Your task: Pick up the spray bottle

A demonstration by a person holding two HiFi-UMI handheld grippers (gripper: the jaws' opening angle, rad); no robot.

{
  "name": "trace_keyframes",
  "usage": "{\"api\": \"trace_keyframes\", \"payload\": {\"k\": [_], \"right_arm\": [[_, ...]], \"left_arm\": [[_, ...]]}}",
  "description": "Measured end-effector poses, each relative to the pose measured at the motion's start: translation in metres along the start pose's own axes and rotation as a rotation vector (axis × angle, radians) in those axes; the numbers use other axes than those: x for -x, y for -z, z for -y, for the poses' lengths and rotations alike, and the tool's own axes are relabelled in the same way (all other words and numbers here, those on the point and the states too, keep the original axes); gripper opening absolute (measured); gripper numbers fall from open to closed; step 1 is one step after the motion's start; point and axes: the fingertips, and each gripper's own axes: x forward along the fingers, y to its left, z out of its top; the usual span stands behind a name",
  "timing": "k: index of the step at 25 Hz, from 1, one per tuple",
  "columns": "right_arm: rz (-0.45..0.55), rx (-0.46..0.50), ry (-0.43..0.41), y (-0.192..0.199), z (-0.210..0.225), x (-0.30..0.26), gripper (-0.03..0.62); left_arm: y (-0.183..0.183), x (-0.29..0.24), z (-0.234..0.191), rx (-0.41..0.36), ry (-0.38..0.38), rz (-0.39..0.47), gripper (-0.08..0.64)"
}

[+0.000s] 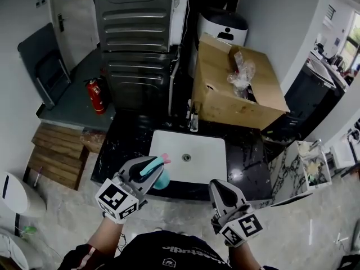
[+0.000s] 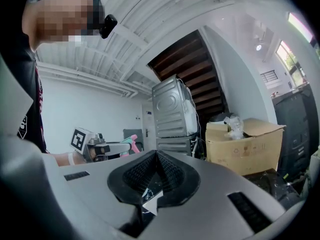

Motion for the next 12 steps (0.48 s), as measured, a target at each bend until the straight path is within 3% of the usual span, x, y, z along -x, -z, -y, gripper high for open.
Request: {"api": "trace_keyframes", "payload": {"k": [12], "right_arm": [[-0.013,0.02,0.019,0.003,0.004,0.001,0.037]], "left_arm": [[0.0,-0.003,0.018,0.038,0.015,0.009,0.092]]}}
